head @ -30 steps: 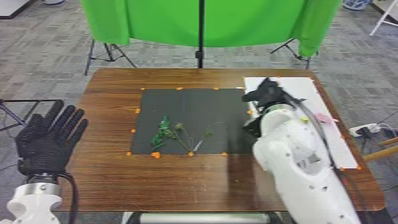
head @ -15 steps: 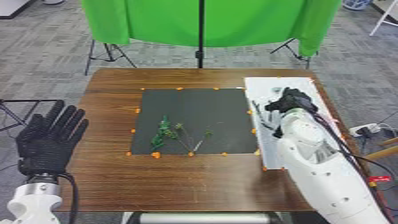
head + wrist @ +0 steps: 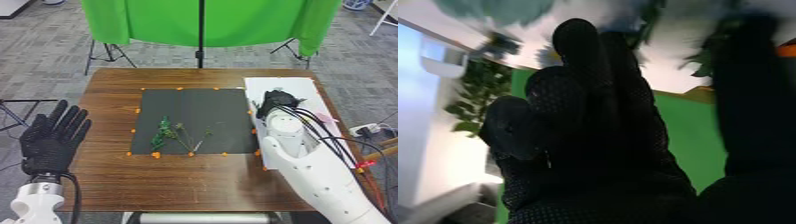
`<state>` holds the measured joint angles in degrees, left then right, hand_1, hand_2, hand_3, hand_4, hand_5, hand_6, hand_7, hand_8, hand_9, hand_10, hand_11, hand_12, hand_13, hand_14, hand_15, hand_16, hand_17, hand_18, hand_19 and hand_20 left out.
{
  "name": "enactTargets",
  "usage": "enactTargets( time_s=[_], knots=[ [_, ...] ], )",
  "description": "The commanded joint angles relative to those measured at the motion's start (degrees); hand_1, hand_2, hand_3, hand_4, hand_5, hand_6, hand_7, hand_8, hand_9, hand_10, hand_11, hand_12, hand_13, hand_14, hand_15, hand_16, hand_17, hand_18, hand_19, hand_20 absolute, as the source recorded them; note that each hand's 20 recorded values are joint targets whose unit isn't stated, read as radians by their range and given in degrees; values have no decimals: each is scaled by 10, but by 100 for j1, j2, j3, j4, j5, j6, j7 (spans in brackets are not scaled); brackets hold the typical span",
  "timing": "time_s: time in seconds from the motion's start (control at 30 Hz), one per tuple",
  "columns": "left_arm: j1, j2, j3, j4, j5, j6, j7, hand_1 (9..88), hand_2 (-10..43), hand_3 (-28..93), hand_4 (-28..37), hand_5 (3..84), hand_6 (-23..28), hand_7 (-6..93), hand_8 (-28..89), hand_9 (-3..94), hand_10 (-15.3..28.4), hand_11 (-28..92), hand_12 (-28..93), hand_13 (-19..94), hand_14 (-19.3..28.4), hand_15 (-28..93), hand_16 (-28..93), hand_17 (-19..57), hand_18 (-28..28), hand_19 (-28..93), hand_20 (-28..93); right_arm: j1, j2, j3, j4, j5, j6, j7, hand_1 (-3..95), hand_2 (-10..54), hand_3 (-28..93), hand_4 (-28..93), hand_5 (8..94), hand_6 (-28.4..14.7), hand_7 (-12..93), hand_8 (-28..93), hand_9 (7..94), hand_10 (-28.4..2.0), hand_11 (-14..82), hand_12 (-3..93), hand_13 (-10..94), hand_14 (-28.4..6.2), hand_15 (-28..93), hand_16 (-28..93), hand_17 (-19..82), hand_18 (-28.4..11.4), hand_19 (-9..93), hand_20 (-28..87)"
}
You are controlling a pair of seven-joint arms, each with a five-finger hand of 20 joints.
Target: Arrange flowers
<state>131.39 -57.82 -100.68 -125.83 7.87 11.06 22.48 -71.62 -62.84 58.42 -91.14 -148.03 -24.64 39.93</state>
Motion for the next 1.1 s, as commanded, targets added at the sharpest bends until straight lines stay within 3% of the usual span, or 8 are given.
enactTargets(
  time_s=[0.03, 0.17, 0.37, 0.57, 0.73, 1.1],
  knots=[
    [15, -81, 32, 49, -37, -140, -116, 283, 75, 792, -283, 439, 75, 82, -83, 386, 136, 149, 98, 316, 123, 165, -14, -42, 125, 280, 123, -421, -173, -13, 451, -255, 89, -270, 526, -95, 687, -281, 788, -45, 186, 52, 796, -156, 289, 358, 687, -140, 703, 317, 407, -242, 932, 482],
    [33, -95, 20, 55, -71, -148, -134, 283, 75, 792, -283, 439, 75, 82, -83, 386, 137, 149, 98, 316, 123, 164, -14, -43, 125, 280, 123, -518, -255, 125, 450, -11, 130, -134, 587, -95, 701, -281, 824, -40, 245, 107, 866, -135, 168, 467, 718, -128, 679, 320, 409, -242, 932, 467],
    [21, -110, 52, 63, -92, -154, -153, 283, 73, 792, -283, 438, 75, 81, -83, 385, 137, 148, 98, 316, 124, 163, -14, -43, 125, 280, 123, -630, -191, 307, 86, 479, 768, 77, 565, -95, 771, -272, 821, -45, 263, 174, 868, -133, 175, 476, 726, -121, 657, 370, 414, -244, 932, 464],
    [57, -110, 37, 48, -90, -131, -139, 283, 73, 792, -283, 438, 75, 81, -83, 385, 138, 147, 98, 316, 124, 163, -13, -44, 126, 281, 124, -886, -8, 424, -977, 918, 1416, 132, 545, -95, 778, -202, 815, -47, 272, 225, 865, -134, 189, 475, 731, -119, 651, 386, 420, -245, 932, 469],
    [85, -69, 0, 37, -97, -103, -128, 282, 74, 792, -283, 438, 74, 82, -84, 384, 138, 147, 98, 315, 125, 164, -13, -44, 126, 281, 123, -1107, -163, 346, -1763, 1244, 1453, 493, 526, -95, 790, -171, 812, -51, 277, 245, 865, -138, 195, 473, 734, -123, 651, 388, 427, -251, 932, 474],
    [-122, 87, 86, 102, -105, -75, -219, 280, 77, 791, -283, 438, 74, 82, -84, 385, 138, 148, 99, 316, 124, 166, -13, -46, 126, 284, 124, -1485, -1235, -121, -1794, 1097, 1111, 984, 513, -95, 788, -136, 807, -50, 279, 260, 858, -143, 207, 473, 735, -129, 655, 377, 432, -262, 932, 483]
  ],
)
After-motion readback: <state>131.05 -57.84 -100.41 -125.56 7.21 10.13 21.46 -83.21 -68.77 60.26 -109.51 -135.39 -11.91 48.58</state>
